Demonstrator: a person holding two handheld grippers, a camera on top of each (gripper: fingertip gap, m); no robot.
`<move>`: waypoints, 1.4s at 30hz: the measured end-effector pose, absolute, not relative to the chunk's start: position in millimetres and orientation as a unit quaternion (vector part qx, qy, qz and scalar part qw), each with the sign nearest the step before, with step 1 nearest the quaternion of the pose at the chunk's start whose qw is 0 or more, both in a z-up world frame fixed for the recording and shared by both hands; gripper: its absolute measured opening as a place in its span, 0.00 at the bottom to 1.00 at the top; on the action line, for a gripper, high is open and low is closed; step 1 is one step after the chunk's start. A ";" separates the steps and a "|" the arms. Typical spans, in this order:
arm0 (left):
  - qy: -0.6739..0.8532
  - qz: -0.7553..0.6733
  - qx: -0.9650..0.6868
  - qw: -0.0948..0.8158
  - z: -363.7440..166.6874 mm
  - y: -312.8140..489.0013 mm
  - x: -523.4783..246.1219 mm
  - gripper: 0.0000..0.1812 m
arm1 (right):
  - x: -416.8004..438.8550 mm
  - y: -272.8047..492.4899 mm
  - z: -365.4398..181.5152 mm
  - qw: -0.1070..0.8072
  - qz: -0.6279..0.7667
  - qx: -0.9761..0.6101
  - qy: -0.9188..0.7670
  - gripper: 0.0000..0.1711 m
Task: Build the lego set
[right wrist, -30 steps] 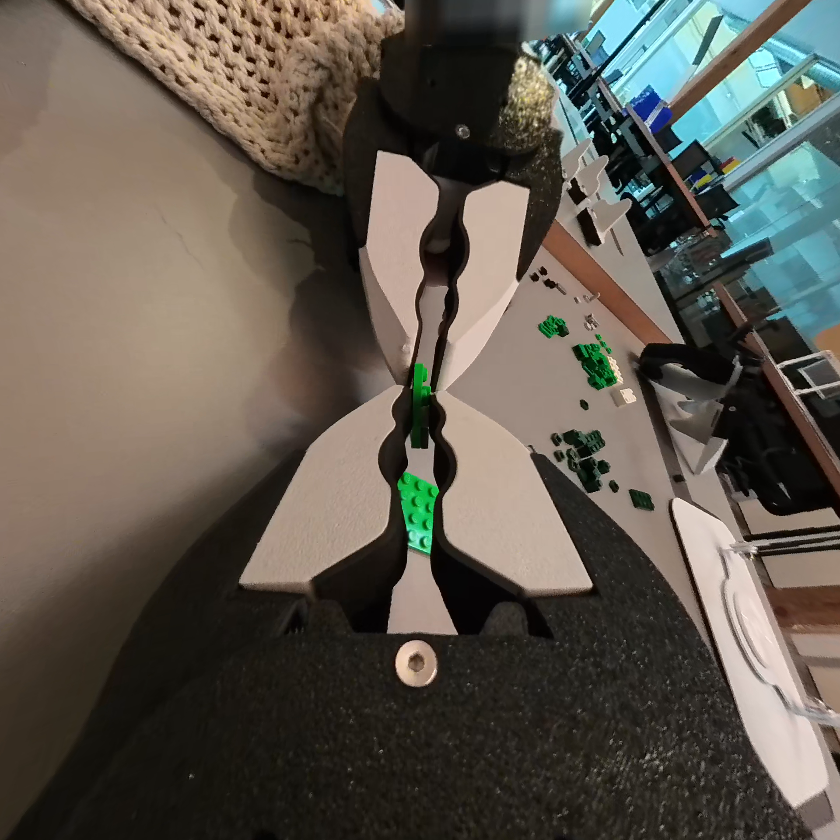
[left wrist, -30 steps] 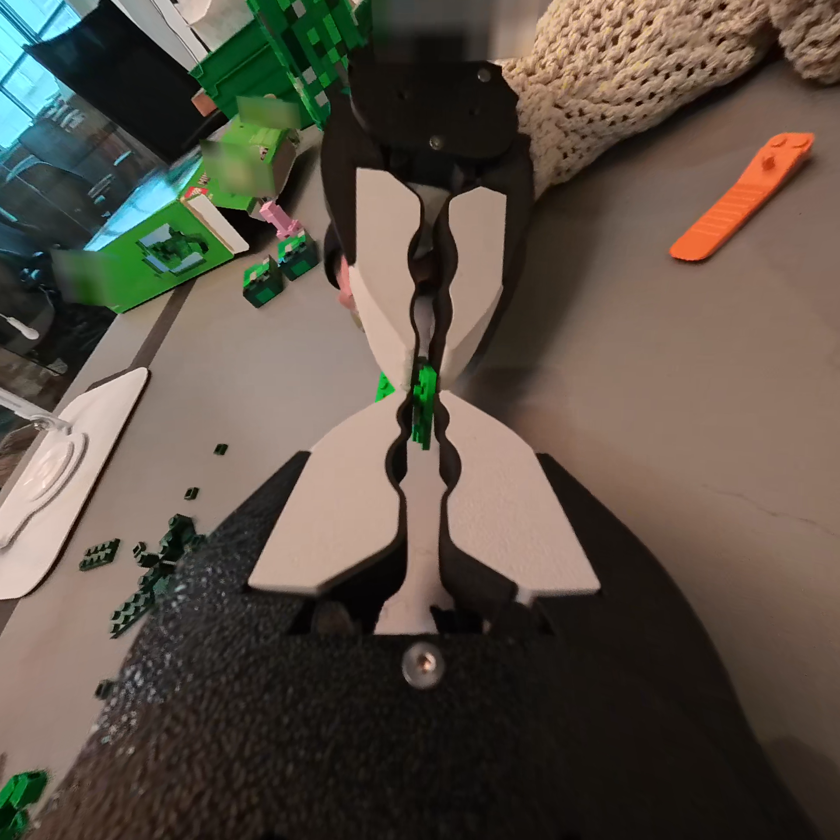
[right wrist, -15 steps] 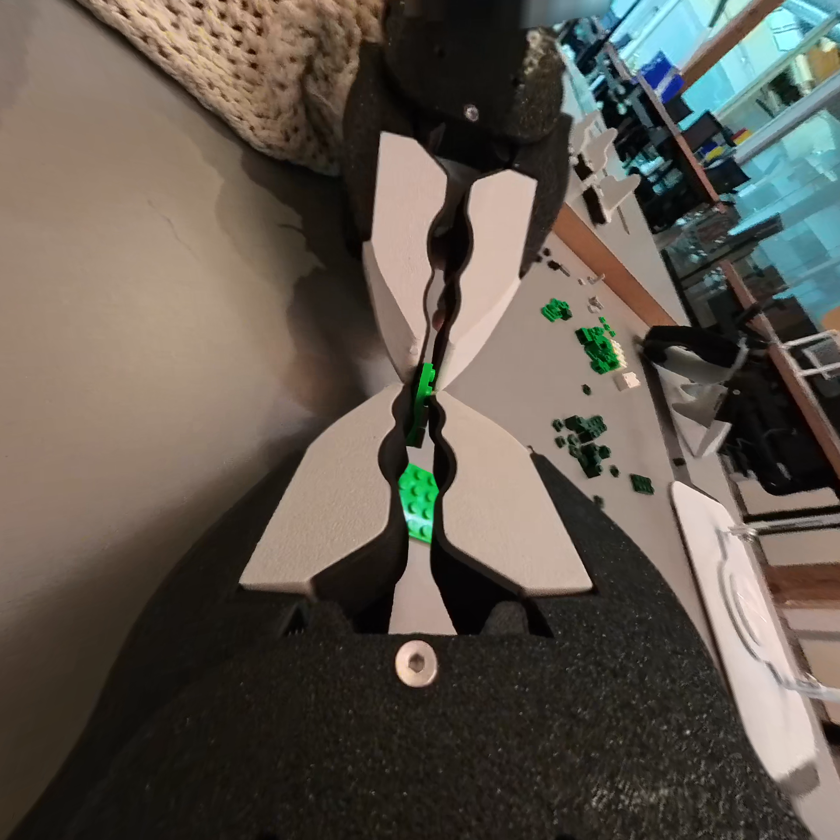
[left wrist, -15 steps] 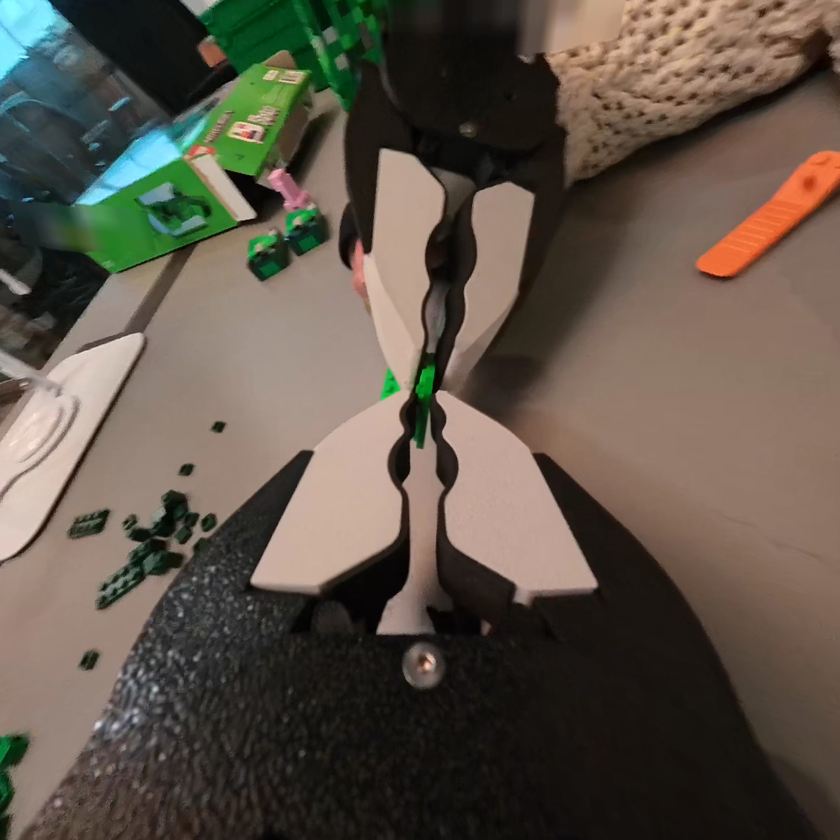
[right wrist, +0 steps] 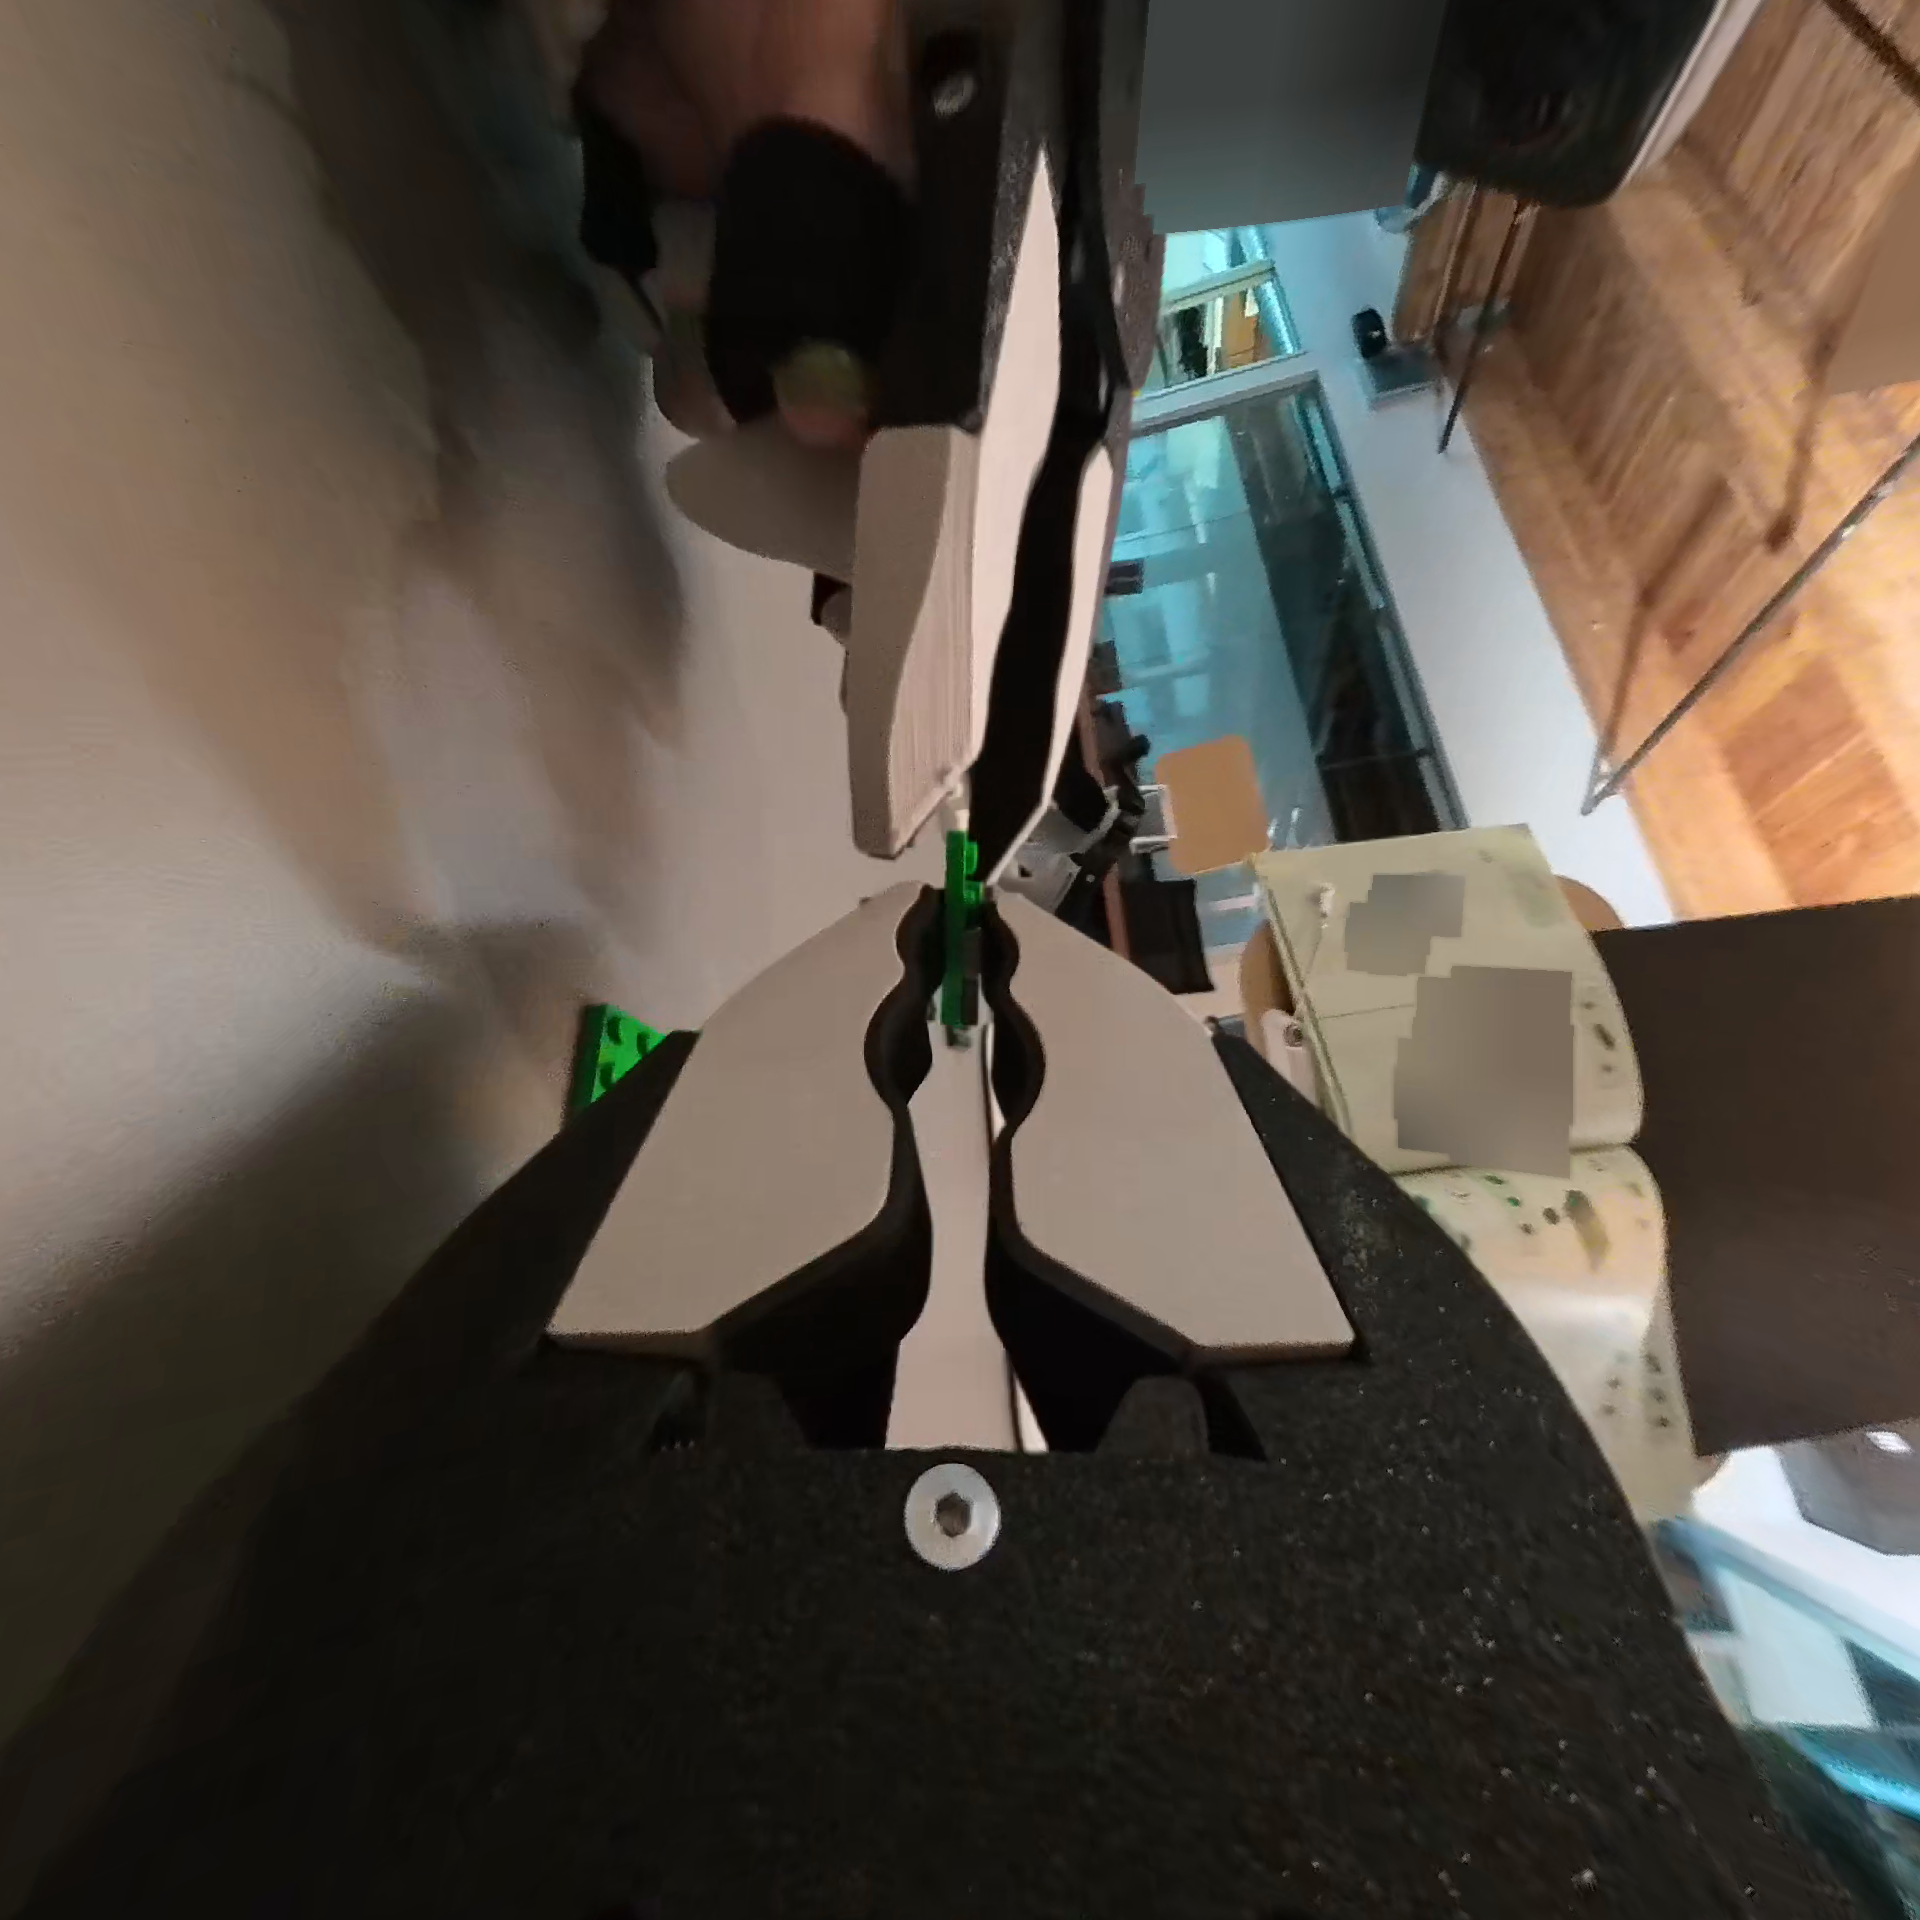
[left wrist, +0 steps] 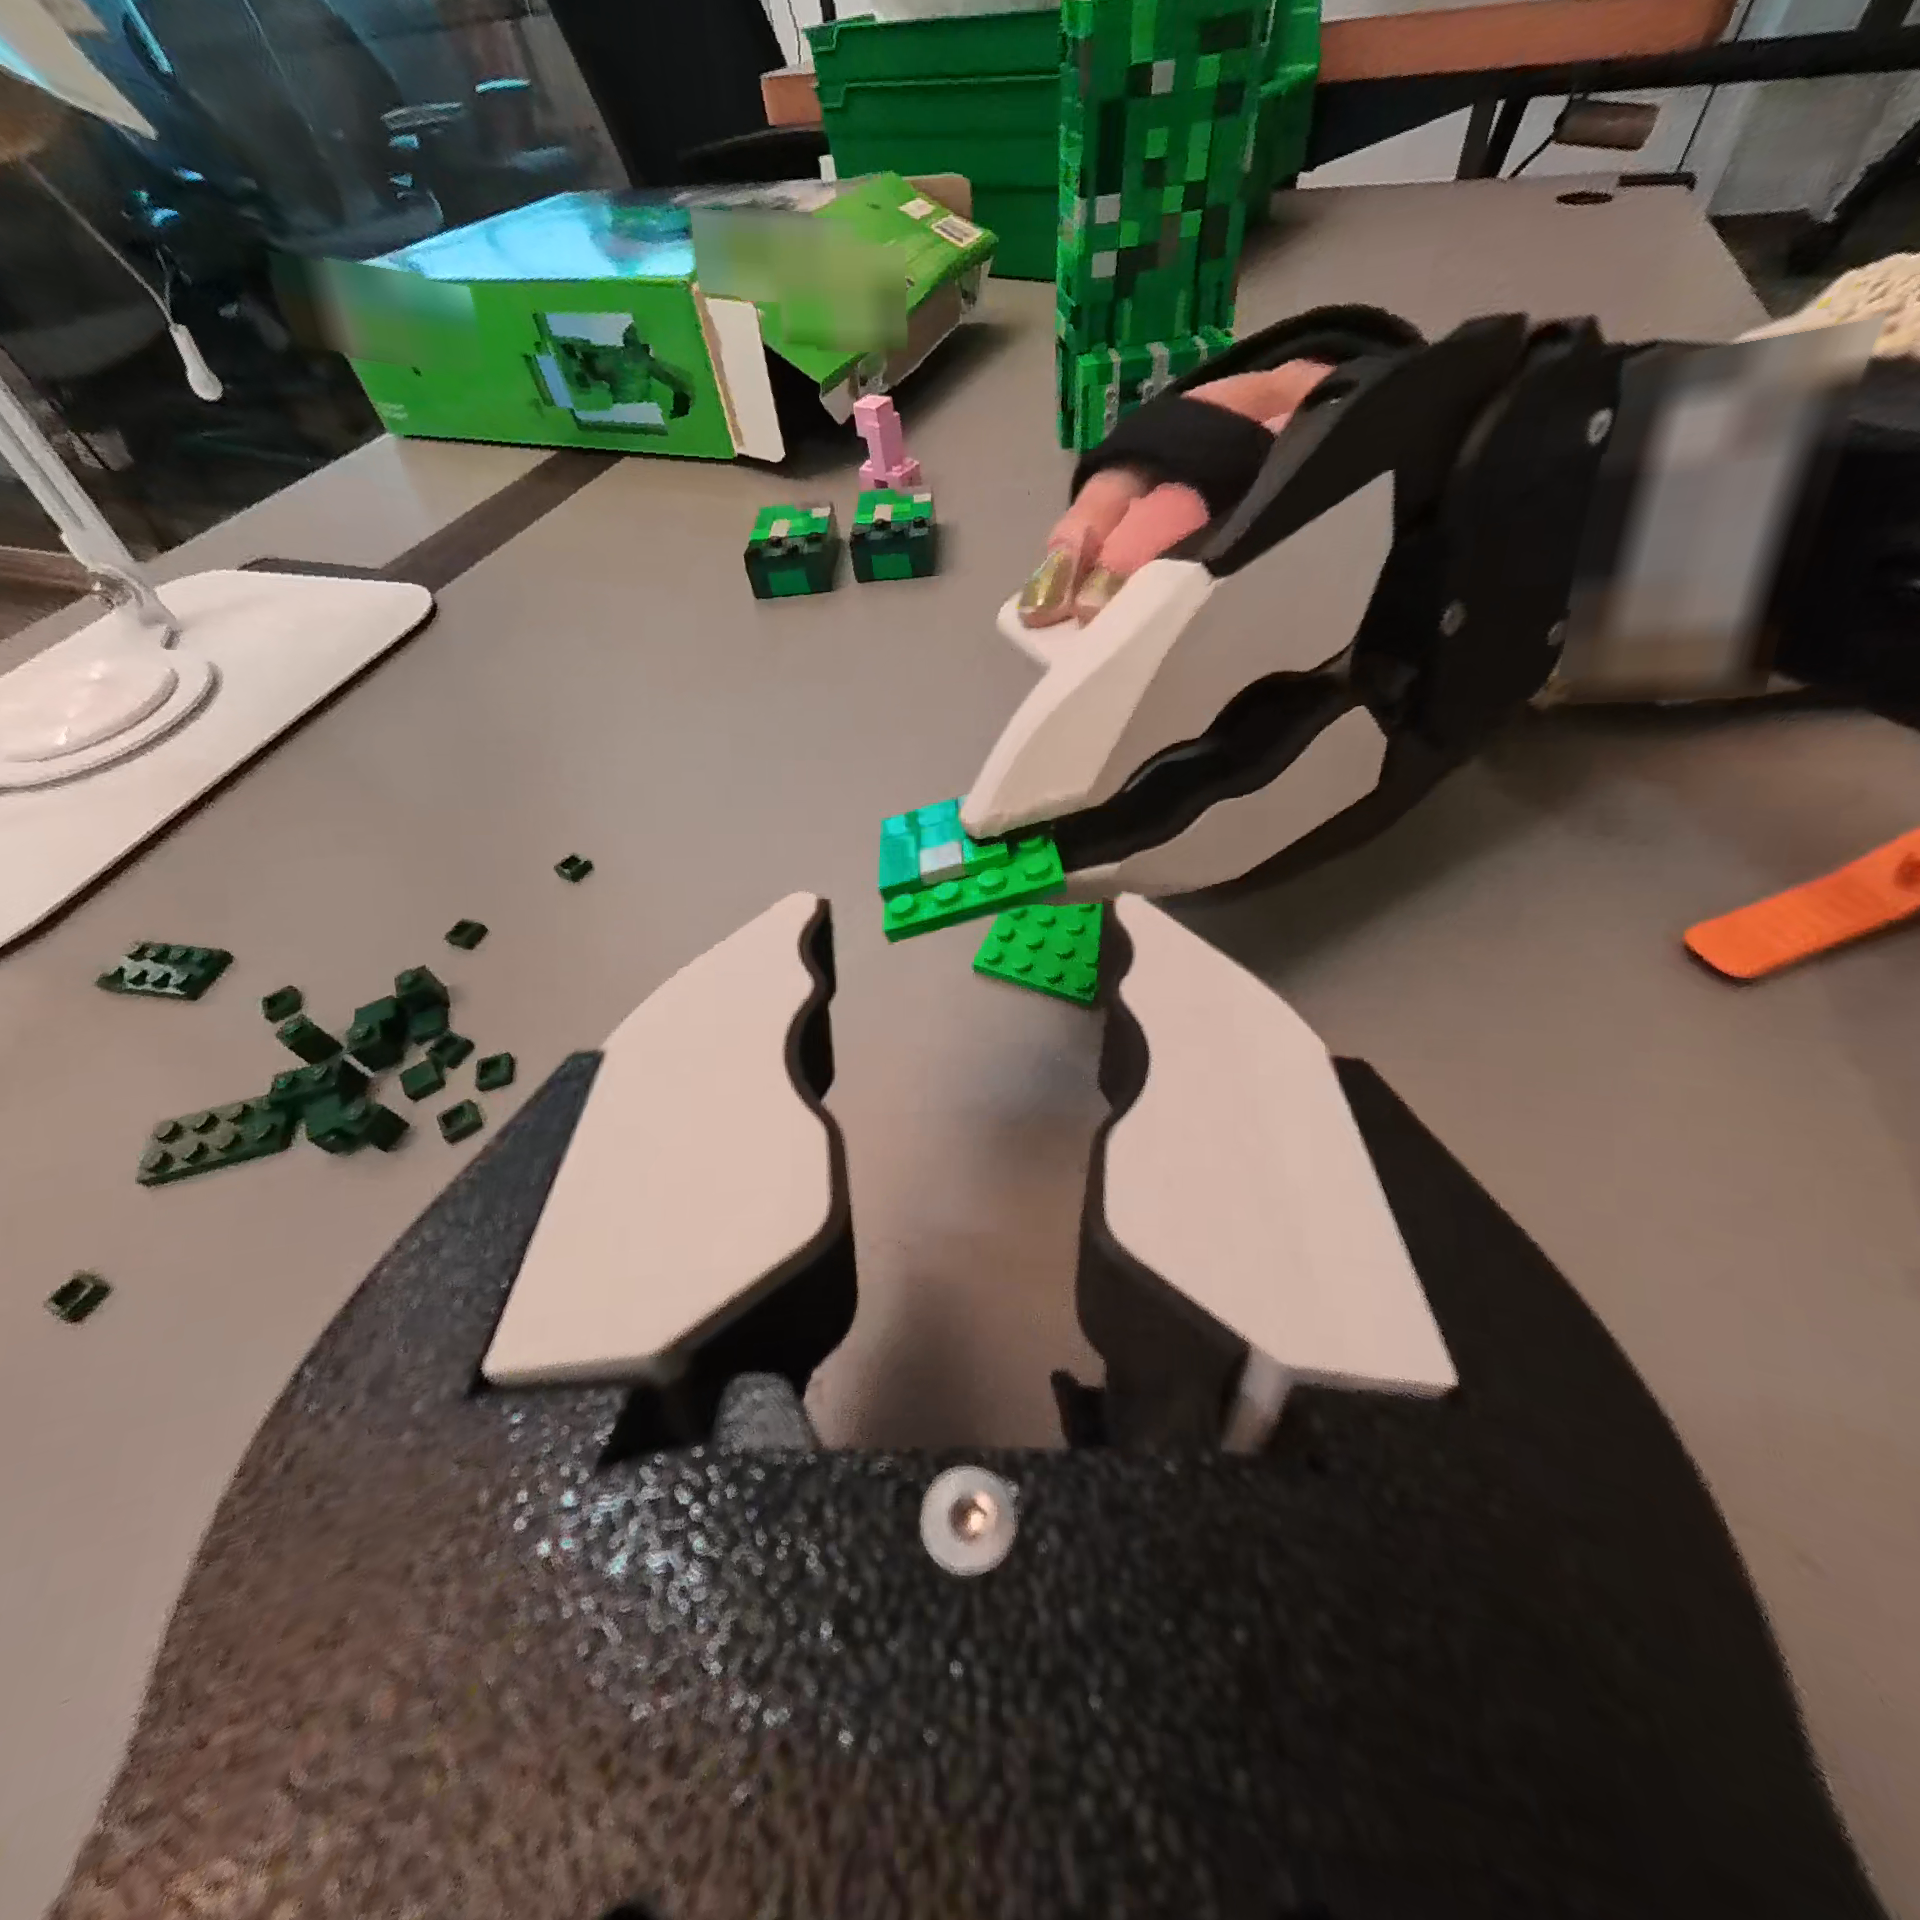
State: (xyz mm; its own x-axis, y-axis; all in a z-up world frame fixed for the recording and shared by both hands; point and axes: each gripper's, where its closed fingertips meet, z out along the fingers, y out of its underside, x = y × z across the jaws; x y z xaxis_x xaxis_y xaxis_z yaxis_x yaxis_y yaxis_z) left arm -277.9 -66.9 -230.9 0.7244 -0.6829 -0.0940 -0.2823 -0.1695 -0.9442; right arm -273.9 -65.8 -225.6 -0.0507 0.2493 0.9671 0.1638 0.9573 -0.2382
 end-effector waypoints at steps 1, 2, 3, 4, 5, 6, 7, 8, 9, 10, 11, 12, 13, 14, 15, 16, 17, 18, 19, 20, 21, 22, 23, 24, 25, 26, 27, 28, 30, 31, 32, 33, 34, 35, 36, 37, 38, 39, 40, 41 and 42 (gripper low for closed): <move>0.326 -0.178 -0.744 0.556 -231.4 -67.1 -277.5 0.25 | -274.4 -66.8 -224.5 0.679 0.023 -0.136 -0.721 0.04; 0.326 -0.175 -0.744 0.556 -231.7 -67.0 -277.4 0.23 | -274.8 -67.7 -224.0 0.682 0.013 -0.129 -0.719 0.03; 0.328 -0.173 -0.744 0.556 -232.0 -67.2 -277.1 0.22 | -275.2 -69.1 -223.8 0.685 0.004 -0.120 -0.719 0.03; 0.330 -0.173 -0.743 0.556 -232.2 -67.6 -276.6 0.19 | -275.3 -68.6 -223.1 0.689 -0.008 -0.116 -0.716 0.03; 0.331 -0.172 -0.743 0.556 -232.4 -67.7 -276.5 0.19 | -275.4 -68.5 -223.0 0.690 -0.017 -0.110 -0.715 0.03; 0.331 -0.172 -0.743 0.555 -232.5 -67.8 -276.5 0.19 | -275.3 -68.5 -223.1 0.691 -0.022 -0.107 -0.715 0.03; 0.331 -0.174 -0.743 0.555 -232.3 -67.9 -276.4 0.19 | -275.2 -68.7 -222.9 0.691 -0.025 -0.105 -0.714 0.03; 0.331 -0.176 -0.743 0.555 -232.1 -67.9 -276.4 0.19 | -275.3 -68.7 -222.6 0.693 -0.029 -0.103 -0.713 0.04; 0.329 -0.175 -0.744 0.555 -232.2 -67.5 -276.8 0.19 | -275.4 -68.1 -222.3 0.694 -0.036 -0.101 -0.712 0.03; 0.328 -0.173 -0.746 0.553 -232.9 -66.8 -277.2 0.18 | -275.8 -67.1 -222.9 0.693 -0.042 -0.100 -0.712 0.04; 0.326 -0.169 -0.748 0.553 -233.3 -66.0 -277.9 0.18 | -276.0 -66.0 -223.5 0.694 -0.043 -0.102 -0.712 0.04; 0.318 -0.155 -0.752 0.557 -233.6 -63.6 -282.0 0.05 | -276.0 -64.9 -223.6 0.695 -0.040 -0.107 -0.710 0.04; 0.316 -0.145 -0.748 0.565 -231.9 -62.4 -284.7 0.04 | -276.0 -63.8 -223.6 0.696 -0.032 -0.119 -0.708 0.06; 0.317 -0.139 -0.746 0.568 -231.5 -62.0 -285.7 0.03 | -276.3 -62.4 -222.8 0.697 -0.018 -0.137 -0.704 0.07; 0.318 -0.138 -0.747 0.567 -232.0 -61.8 -285.9 0.03 | -276.5 -61.9 -223.6 0.691 -0.001 -0.154 -0.707 0.07; 0.319 -0.137 -0.747 0.568 -232.0 -61.9 -285.8 0.03 | -276.4 -61.4 -223.9 0.686 0.016 -0.167 -0.708 0.07; 0.318 -0.136 -0.746 0.570 -231.5 -61.8 -286.0 0.03 | -276.3 -60.5 -224.4 0.682 0.026 -0.176 -0.709 0.07; 0.318 -0.135 -0.745 0.571 -231.1 -61.9 -286.0 0.04 | -276.2 -59.8 -225.7 0.678 0.031 -0.180 -0.712 0.06; 0.318 -0.136 -0.744 0.571 -231.0 -62.0 -285.7 0.04 | -276.2 -59.1 -226.9 0.676 0.028 -0.180 -0.714 0.05; 0.319 -0.137 -0.744 0.571 -231.1 -62.0 -285.5 0.05 | -276.4 -57.4 -226.9 0.678 0.017 -0.178 -0.713 0.05; 0.320 -0.137 -0.744 0.570 -231.4 -61.9 -285.3 0.06 | -276.6 -56.2 -226.8 0.679 0.007 -0.175 -0.713 0.04; 0.323 -0.139 -0.743 0.570 -231.4 -62.5 -284.3 0.10 | -276.8 -55.5 -226.0 0.681 0.000 -0.171 -0.712 0.04; 0.324 -0.139 -0.742 0.571 -231.2 -62.9 -283.9 0.14 | -277.5 -54.0 -227.8 0.678 -0.009 -0.169 -0.715 0.04; 0.323 -0.140 -0.742 0.570 -231.3 -62.7 -284.1 0.17 | -278.2 -51.4 -230.7 0.674 -0.022 -0.168 -0.719 0.04; 0.323 -0.144 -0.744 0.567 -231.8 -62.9 -283.5 0.20 | -278.5 -48.3 -230.7 0.677 -0.043 -0.163 -0.716 0.04; 0.321 -0.152 -0.746 0.563 -232.2 -63.4 -282.4 0.21 | -278.9 -46.5 -228.6 0.682 -0.064 -0.155 -0.711 0.04; 0.317 -0.157 -0.749 0.561 -232.4 -63.3 -281.8 0.22 | -280.1 -46.7 -227.7 0.684 -0.076 -0.150 -0.709 0.03; 0.314 -0.157 -0.750 0.560 -232.5 -62.9 -281.4 0.22 | -281.4 -47.8 -228.5 0.683 -0.082 -0.148 -0.711 0.04; 0.307 -0.146 -0.755 0.561 -233.3 -60.9 -282.4 0.22 | -284.2 -51.2 -229.7 0.681 -0.097 -0.135 -0.713 0.04; 0.305 -0.139 -0.757 0.562 -233.8 -60.0 -283.0 0.22 | -285.5 -51.6 -230.2 0.681 -0.107 -0.131 -0.713 0.04; 0.303 -0.135 -0.759 0.561 -234.4 -59.5 -283.5 0.22 | -286.3 -50.9 -230.1 0.681 -0.118 -0.129 -0.711 0.04; 0.299 -0.135 -0.762 0.559 -234.9 -59.3 -283.7 0.22 | -287.0 -50.3 -229.8 0.681 -0.125 -0.127 -0.710 0.04; 0.295 -0.138 -0.765 0.556 -235.4 -59.2 -283.8 0.21 | -287.5 -50.1 -229.1 0.682 -0.128 -0.127 -0.709 0.04; 0.291 -0.142 -0.767 0.554 -235.6 -59.1 -284.0 0.21 | -287.8 -49.1 -228.2 0.683 -0.131 -0.129 -0.707 0.04; 0.287 -0.145 -0.769 0.552 -235.8 -59.1 -284.1 0.22 | -288.3 -47.7 -226.5 0.685 -0.138 -0.132 -0.703 0.04; 0.284 -0.149 -0.770 0.551 -235.9 -59.1 -284.1 0.22 | -288.8 -45.8 -224.7 0.687 -0.145 -0.136 -0.699 0.04; 0.283 -0.151 -0.771 0.550 -236.0 -59.1 -284.0 0.23 | -289.5 -45.3 -223.3 0.688 -0.150 -0.136 -0.697 0.04; 0.282 -0.150 -0.772 0.550 -236.0 -58.8 -284.4 0.22 | -290.3 -45.5 -222.6 0.689 -0.154 -0.133 -0.695 0.04; 0.281 -0.148 -0.772 0.550 -236.1 -58.6 -284.6 0.22 | -291.1 -46.2 -222.3 0.689 -0.161 -0.129 -0.695 0.04; 0.281 -0.146 -0.772 0.550 -236.3 -58.6 -284.5 0.22 | -291.7 -46.0 -222.3 0.688 -0.171 -0.125 -0.694 0.04; 0.282 -0.144 -0.772 0.550 -236.5 -58.7 -284.3 0.21 | -292.0 -45.5 -222.1 0.688 -0.181 -0.121 -0.693 0.03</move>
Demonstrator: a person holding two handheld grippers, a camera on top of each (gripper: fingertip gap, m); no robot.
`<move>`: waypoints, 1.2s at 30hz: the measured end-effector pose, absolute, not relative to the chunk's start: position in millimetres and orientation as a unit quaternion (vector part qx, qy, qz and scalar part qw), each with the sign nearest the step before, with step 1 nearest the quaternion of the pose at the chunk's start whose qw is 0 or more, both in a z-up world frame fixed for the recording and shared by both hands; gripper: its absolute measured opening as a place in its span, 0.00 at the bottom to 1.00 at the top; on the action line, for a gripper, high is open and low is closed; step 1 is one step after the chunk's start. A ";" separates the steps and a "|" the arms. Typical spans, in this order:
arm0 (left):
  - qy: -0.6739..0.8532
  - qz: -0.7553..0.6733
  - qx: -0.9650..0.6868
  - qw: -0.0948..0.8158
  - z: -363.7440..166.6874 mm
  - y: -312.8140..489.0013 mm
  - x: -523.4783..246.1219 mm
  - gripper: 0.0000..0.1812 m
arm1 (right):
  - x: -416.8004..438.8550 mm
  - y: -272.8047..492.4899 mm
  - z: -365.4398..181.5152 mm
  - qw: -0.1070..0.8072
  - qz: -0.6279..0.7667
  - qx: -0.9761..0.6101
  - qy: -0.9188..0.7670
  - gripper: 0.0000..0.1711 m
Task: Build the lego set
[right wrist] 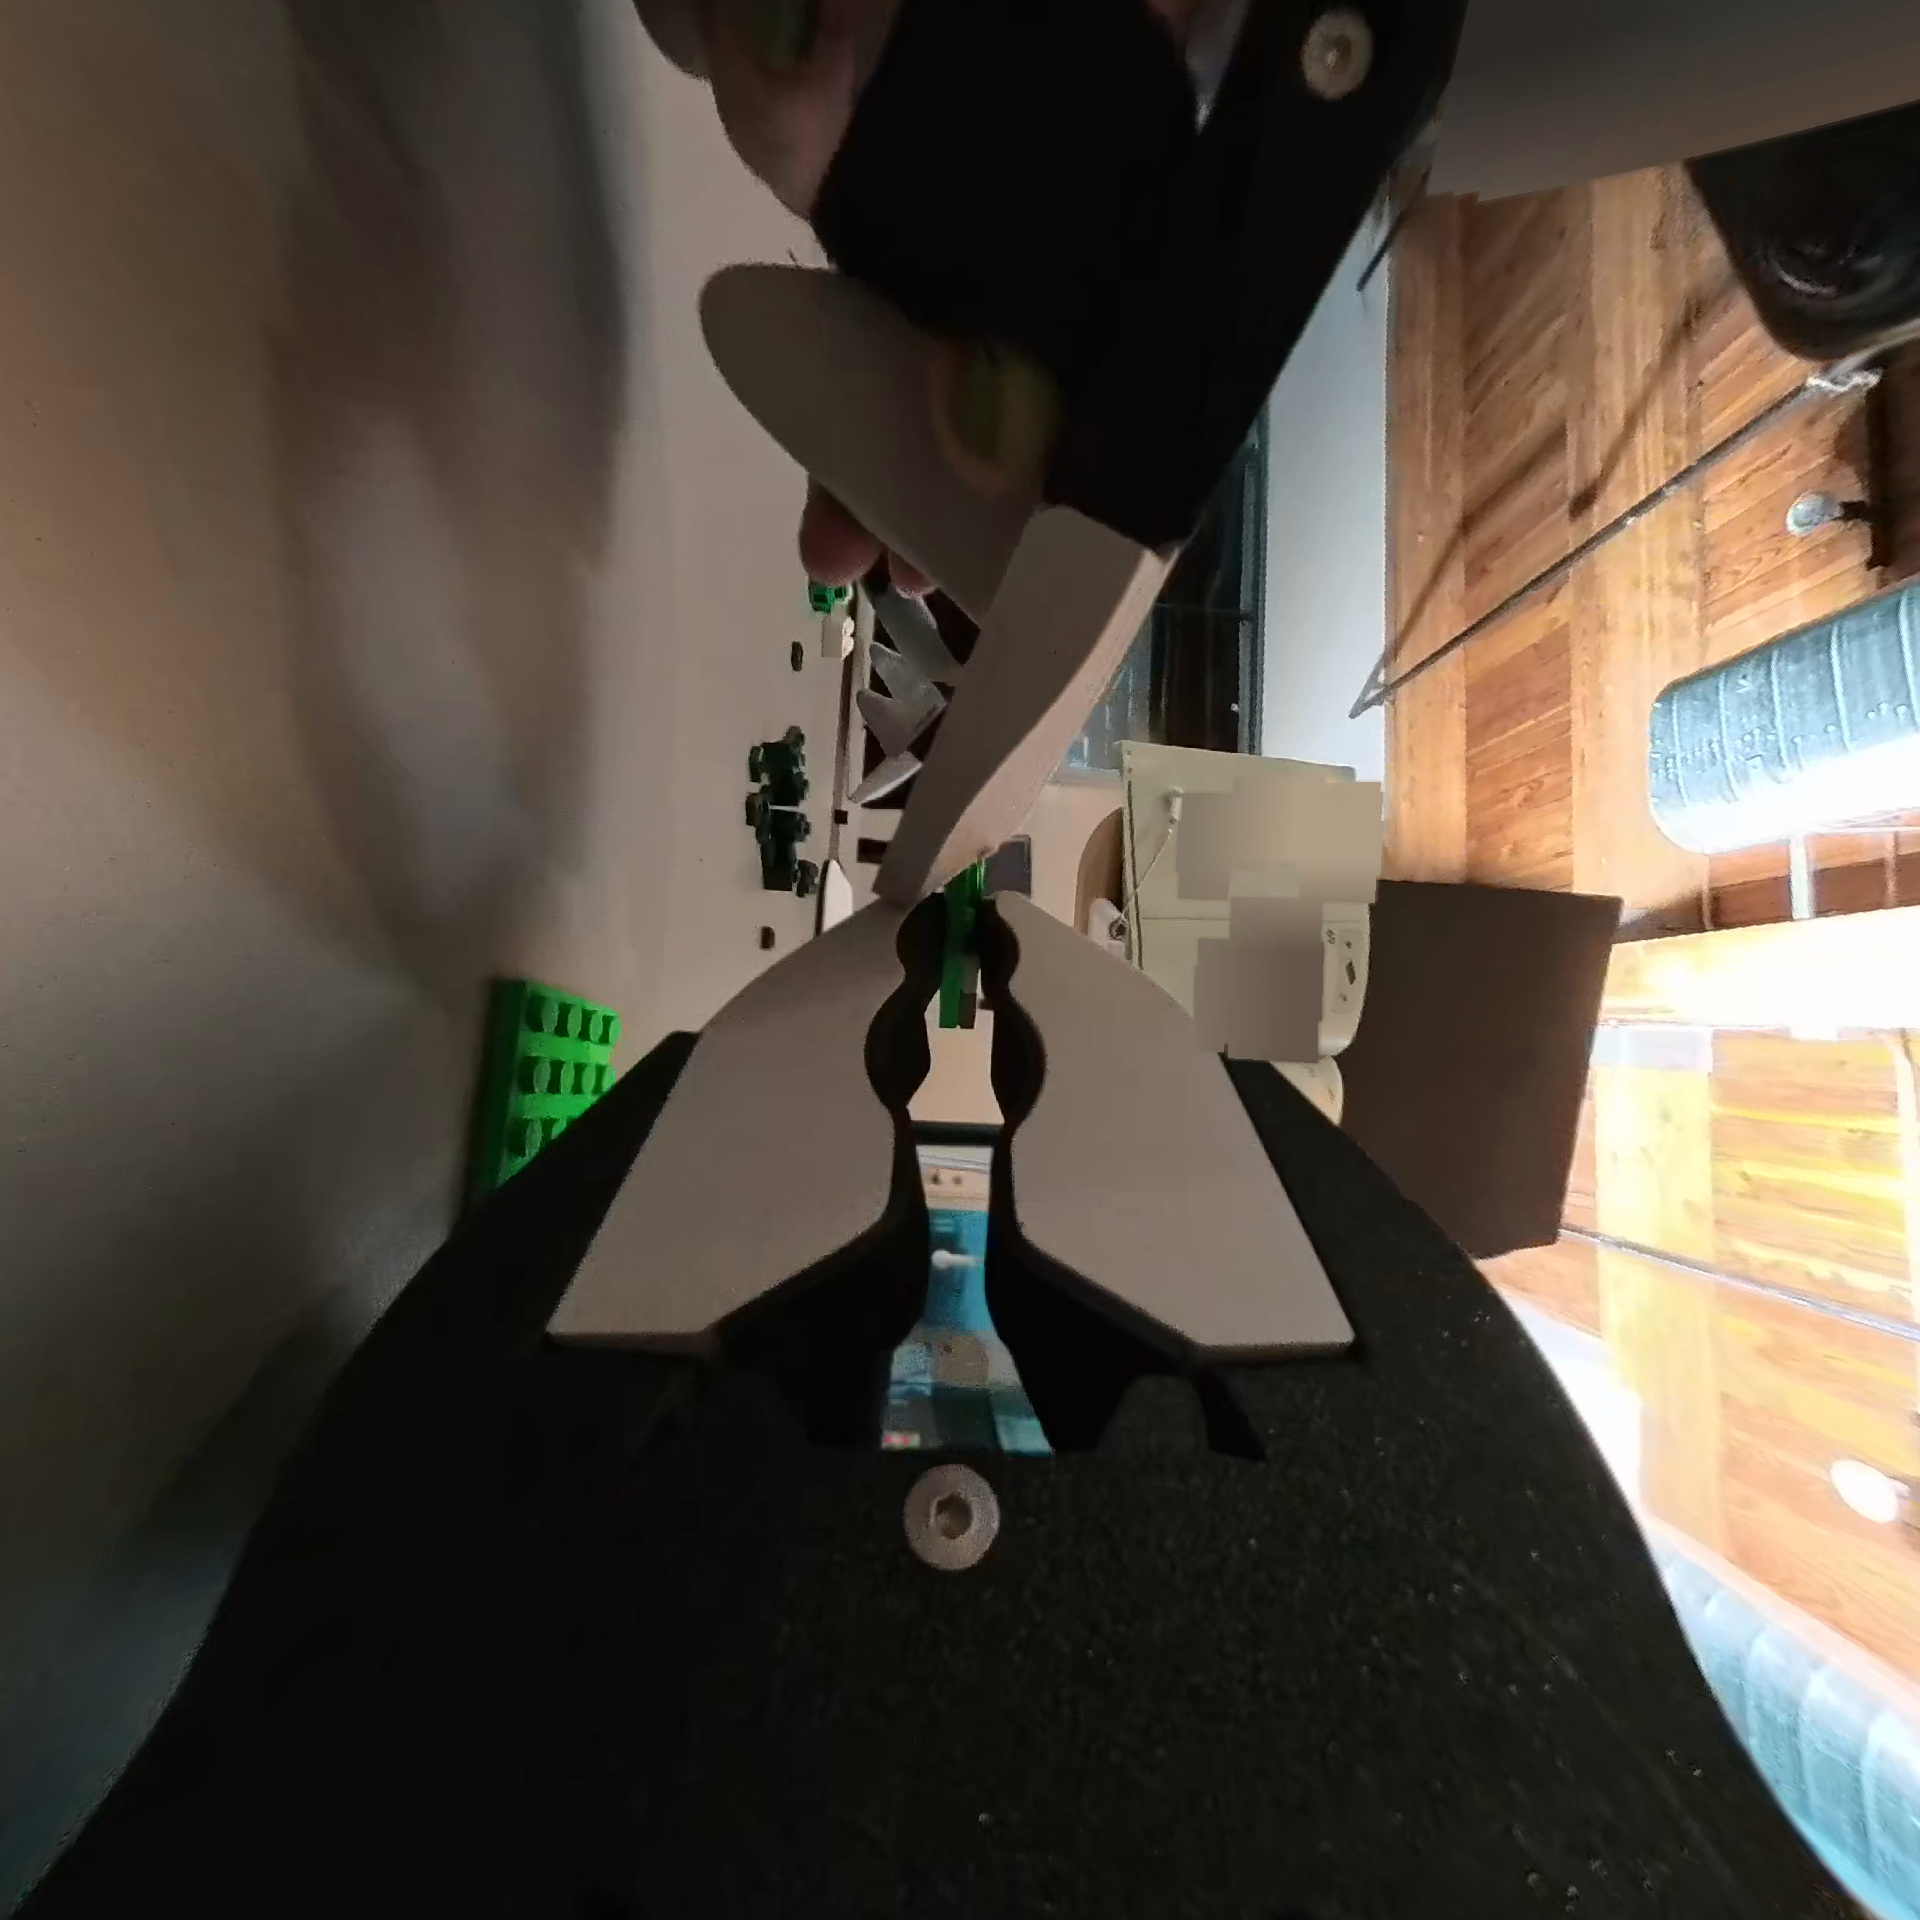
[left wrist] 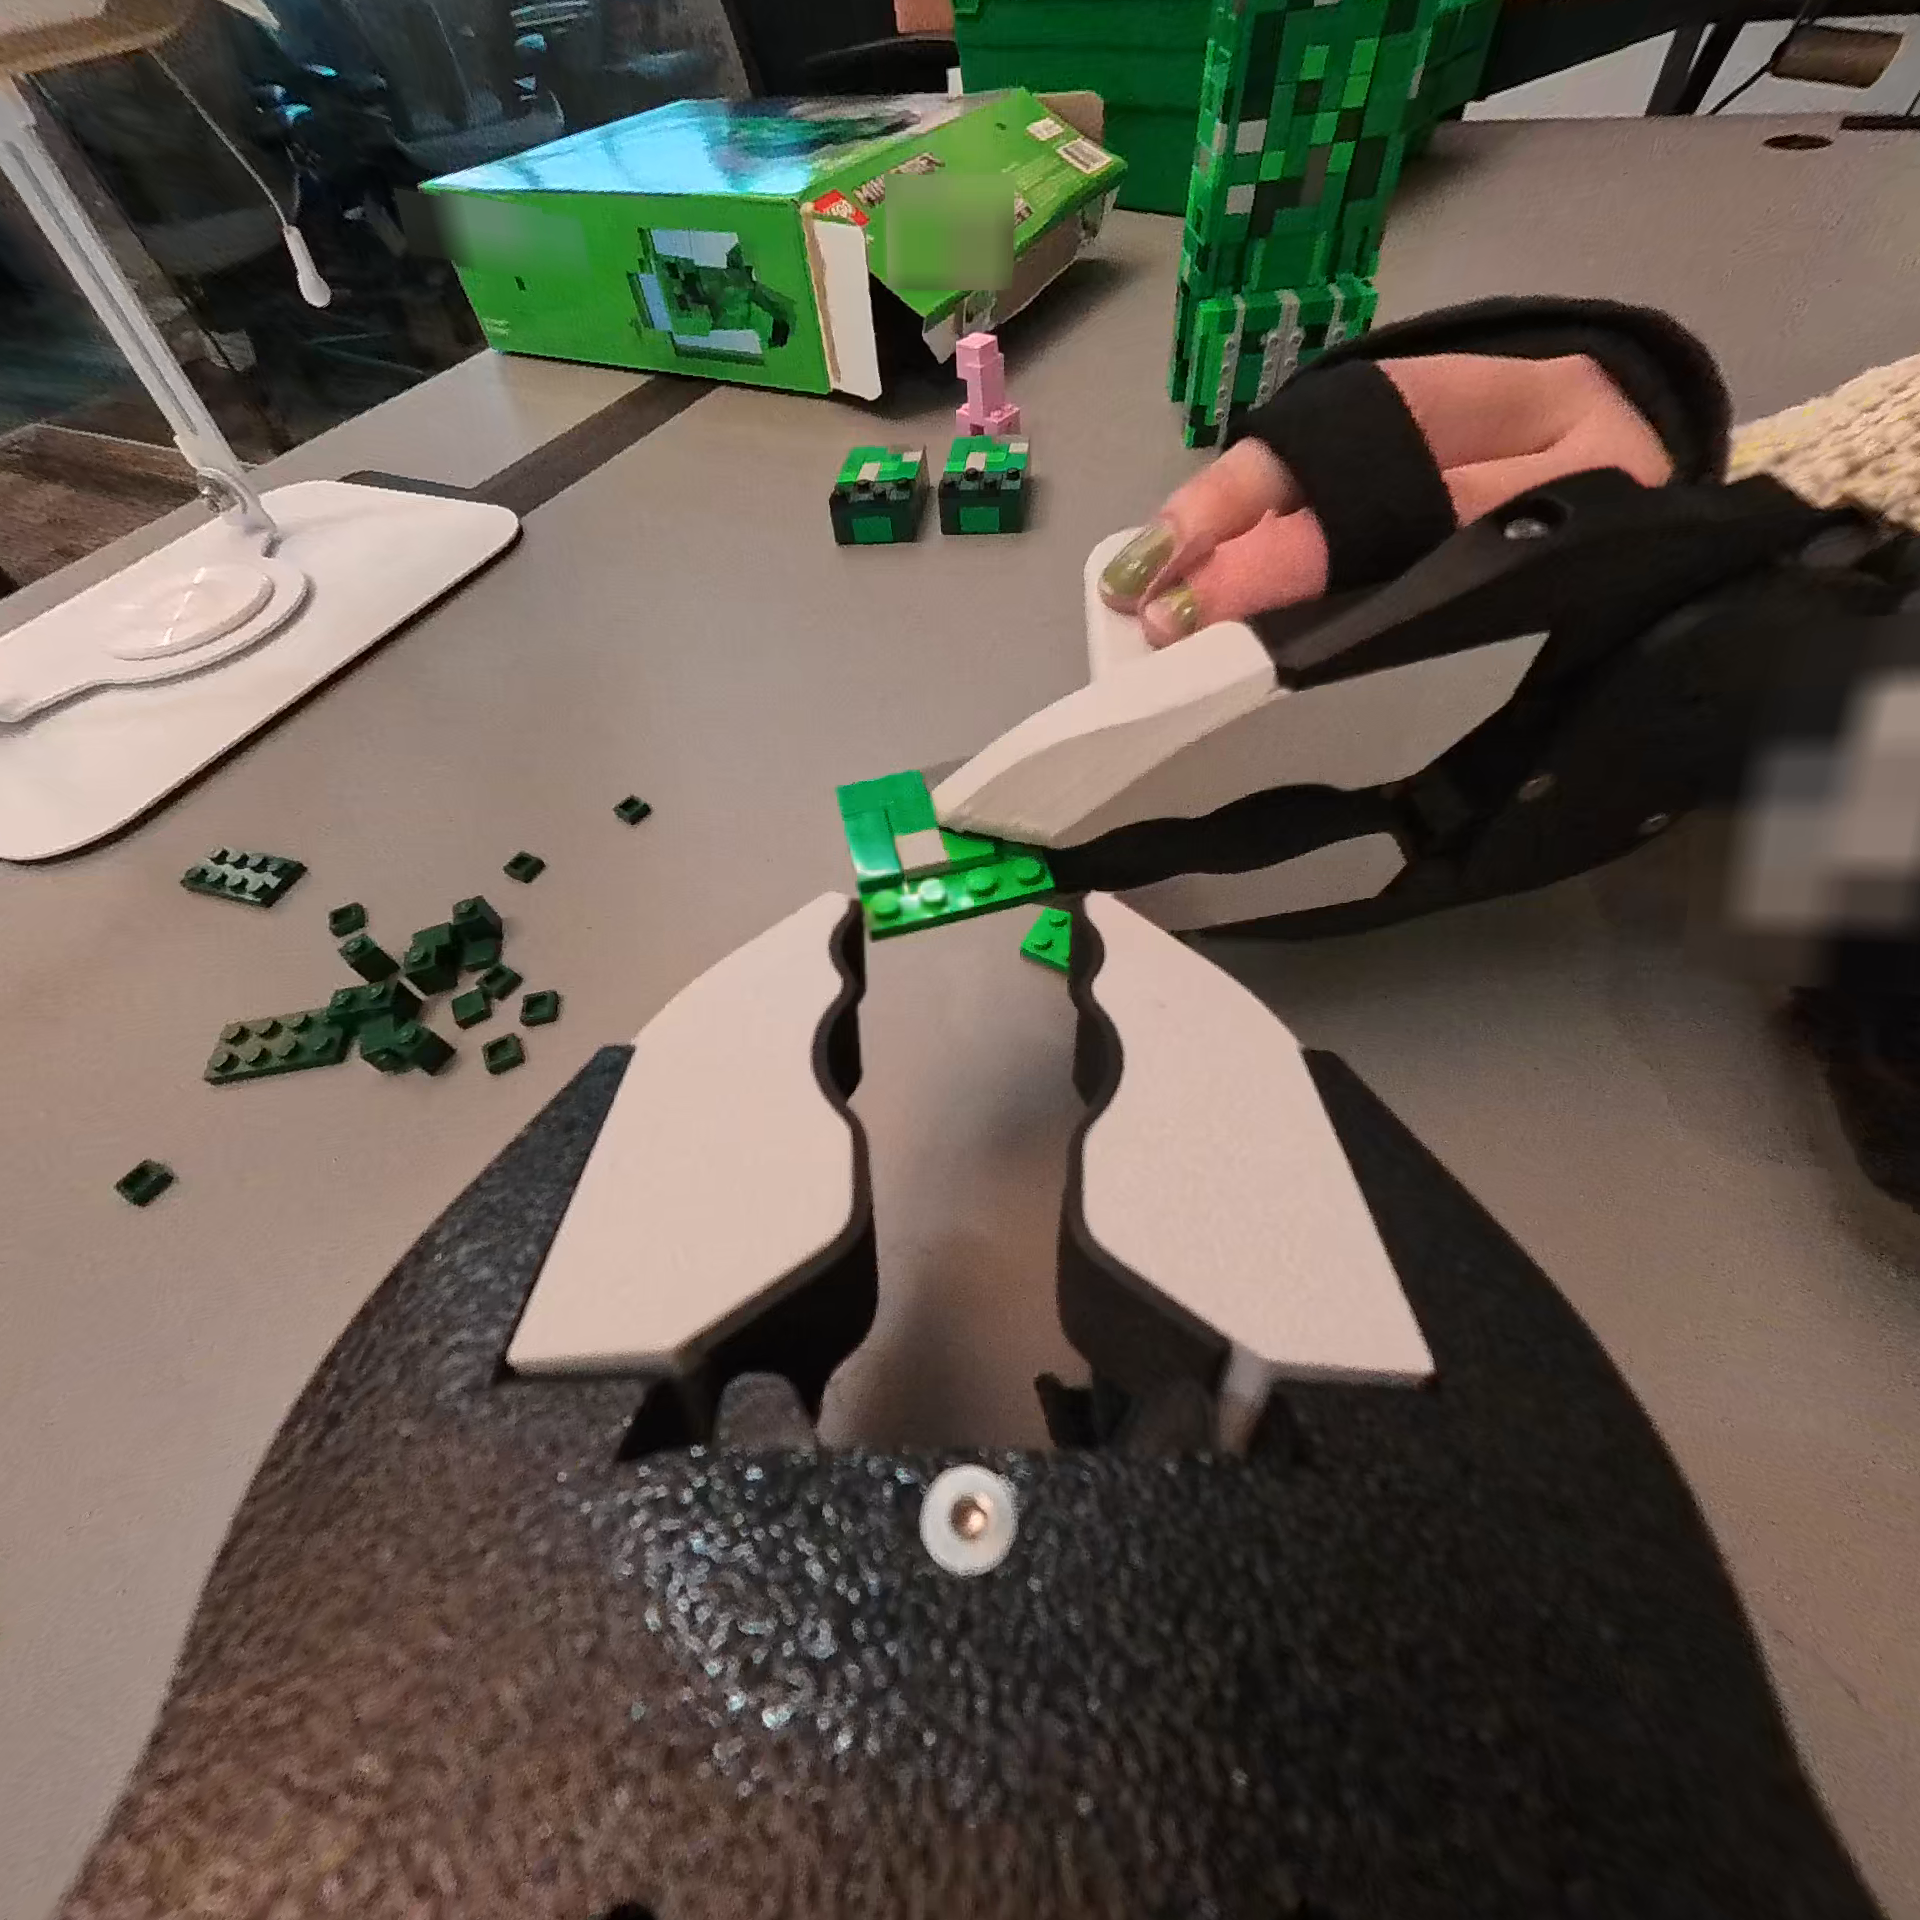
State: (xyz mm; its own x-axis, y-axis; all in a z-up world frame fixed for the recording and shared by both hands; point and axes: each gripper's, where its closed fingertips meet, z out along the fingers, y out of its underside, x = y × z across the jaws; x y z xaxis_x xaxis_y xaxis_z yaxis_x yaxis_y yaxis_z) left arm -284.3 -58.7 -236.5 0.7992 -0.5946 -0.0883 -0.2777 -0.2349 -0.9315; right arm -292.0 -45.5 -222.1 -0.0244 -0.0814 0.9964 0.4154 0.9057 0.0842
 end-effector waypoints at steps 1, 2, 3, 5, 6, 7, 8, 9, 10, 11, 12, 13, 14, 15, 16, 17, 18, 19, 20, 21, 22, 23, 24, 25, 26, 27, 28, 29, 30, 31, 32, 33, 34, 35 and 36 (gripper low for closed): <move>0.283 -0.142 -0.773 0.551 -236.6 -58.6 -284.4 0.21 | -292.3 -45.3 -222.2 0.687 -0.185 -0.118 -0.693 0.03; 0.281 -0.142 -0.772 0.553 -236.0 -58.7 -284.8 0.19 | -292.3 -45.2 -221.8 0.688 -0.186 -0.117 -0.692 0.03; 0.275 -0.145 -0.770 0.557 -234.1 -58.5 -286.5 0.15 | -291.9 -45.4 -220.5 0.690 -0.185 -0.116 -0.690 0.03; 0.267 -0.165 -0.767 0.560 -231.2 -59.2 -287.9 0.12 | -291.6 -46.1 -217.6 0.694 -0.177 -0.120 -0.687 0.04; 0.263 -0.173 -0.768 0.558 -230.9 -59.1 -288.4 0.11 | -291.9 -45.6 -217.4 0.694 -0.174 -0.126 -0.688 0.04; 0.262 -0.174 -0.768 0.558 -230.8 -59.1 -288.7 0.11 | -292.4 -45.4 -217.4 0.693 -0.172 -0.130 -0.688 0.04; 0.262 -0.168 -0.766 0.562 -230.1 -58.8 -289.0 0.12 | -292.7 -45.1 -216.7 0.695 -0.173 -0.130 -0.686 0.04; 0.263 -0.158 -0.763 0.569 -229.0 -58.1 -288.6 0.17 | -292.9 -44.4 -216.1 0.695 -0.178 -0.130 -0.684 0.04; 0.264 -0.154 -0.759 0.574 -227.8 -57.7 -286.8 0.24 | -293.2 -43.2 -217.4 0.692 -0.181 -0.132 -0.686 0.04; 0.265 -0.153 -0.759 0.575 -228.0 -57.6 -284.9 0.28 | -293.6 -42.6 -219.1 0.689 -0.184 -0.131 -0.689 0.04; 0.267 -0.151 -0.761 0.571 -229.3 -57.5 -283.7 0.30 | -294.0 -43.2 -219.8 0.689 -0.187 -0.126 -0.689 0.03; 0.268 -0.149 -0.763 0.569 -230.2 -57.1 -283.6 0.30 | -294.5 -44.2 -219.9 0.689 -0.190 -0.120 -0.689 0.03; 0.267 -0.147 -0.763 0.569 -230.3 -57.0 -283.7 0.29 | -295.0 -45.0 -220.4 0.687 -0.192 -0.119 -0.690 0.03; 0.266 -0.144 -0.763 0.571 -230.0 -56.8 -284.2 0.29 | -295.2 -44.5 -220.1 0.687 -0.195 -0.120 -0.689 0.04; 0.265 -0.141 -0.764 0.571 -230.3 -56.7 -284.1 0.28 | -295.4 -43.6 -220.0 0.686 -0.197 -0.122 -0.689 0.03; 0.266 -0.139 -0.765 0.570 -230.8 -56.9 -283.6 0.27 | -295.7 -43.0 -220.4 0.685 -0.199 -0.122 -0.690 0.04; 0.268 -0.134 -0.766 0.569 -231.5 -56.9 -283.1 0.26 | -295.9 -42.5 -221.2 0.684 -0.202 -0.121 -0.691 0.03; 0.272 -0.127 -0.765 0.570 -232.1 -57.0 -282.6 0.24 | -296.0 -41.8 -221.8 0.682 -0.208 -0.119 -0.691 0.04; 0.274 -0.118 -0.765 0.571 -232.6 -57.0 -282.5 0.24 | -296.0 -41.2 -222.2 0.682 -0.212 -0.118 -0.690 0.03; 0.276 -0.110 -0.764 0.573 -232.7 -56.7 -282.6 0.23 | -295.9 -40.5 -222.6 0.681 -0.212 -0.119 -0.690 0.04; 0.276 -0.105 -0.763 0.574 -232.6 -56.6 -282.7 0.23 | -295.7 -40.0 -222.6 0.682 -0.209 -0.122 -0.690 0.04; 0.275 -0.105 -0.762 0.576 -231.9 -56.5 -283.0 0.22 | -295.4 -40.0 -222.2 0.683 -0.206 -0.123 -0.690 0.04; 0.270 -0.105 -0.762 0.579 -231.1 -56.0 -284.2 0.21 | -295.3 -39.8 -221.4 0.685 -0.205 -0.125 -0.688 0.04; 0.265 -0.104 -0.762 0.582 -230.1 -55.2 -286.2 0.20 | -295.1 -39.7 -220.4 0.688 -0.204 -0.126 -0.685 0.03; 0.259 -0.101 -0.762 0.585 -229.2 -54.2 -288.9 0.18 | -294.3 -40.4 -219.9 0.690 -0.201 -0.127 -0.684 0.04; 0.257 -0.102 -0.760 0.588 -228.1 -53.7 -290.6 0.18 | -293.6 -41.6 -219.2 0.693 -0.197 -0.127 -0.681 0.03; 0.252 -0.104 -0.761 0.589 -227.6 -53.1 -292.6 0.18 | -293.0 -42.6 -219.1 0.695 -0.196 -0.128 -0.680 0.03; 0.250 -0.109 -0.762 0.588 -227.5 -53.0 -292.9 0.18 | -292.6 -43.1 -219.9 0.695 -0.197 -0.129 -0.679 0.03; 0.253 -0.117 -0.761 0.586 -227.5 -53.8 -291.7 0.17 | -291.8 -43.8 -221.1 0.695 -0.197 -0.130 -0.679 0.04; 0.260 -0.126 -0.758 0.585 -227.2 -55.1 -289.5 0.17 | -290.6 -44.2 -223.0 0.694 -0.195 -0.131 -0.681 0.03; 0.267 -0.135 -0.754 0.584 -226.6 -56.6 -287.3 0.16 | -289.4 -45.2 -224.0 0.695 -0.189 -0.132 -0.682 0.03; 0.271 -0.142 -0.751 0.585 -225.6 -57.5 -286.4 0.16 | -287.7 -45.4 -224.7 0.696 -0.180 -0.136 -0.681 0.03; 0.275 -0.150 -0.746 0.588 -224.2 -58.5 -285.1 0.17 | -285.8 -45.8 -224.7 0.698 -0.170 -0.142 -0.681 0.03; 0.278 -0.159 -0.741 0.590 -222.6 -59.8 -284.1 0.18 | -284.1 -47.0 -224.4 0.701 -0.157 -0.143 -0.681 0.03; 0.282 -0.172 -0.736 0.591 -220.8 -61.5 -282.4 0.21 | -283.6 -50.0 -226.8 0.699 -0.134 -0.140 -0.688 0.04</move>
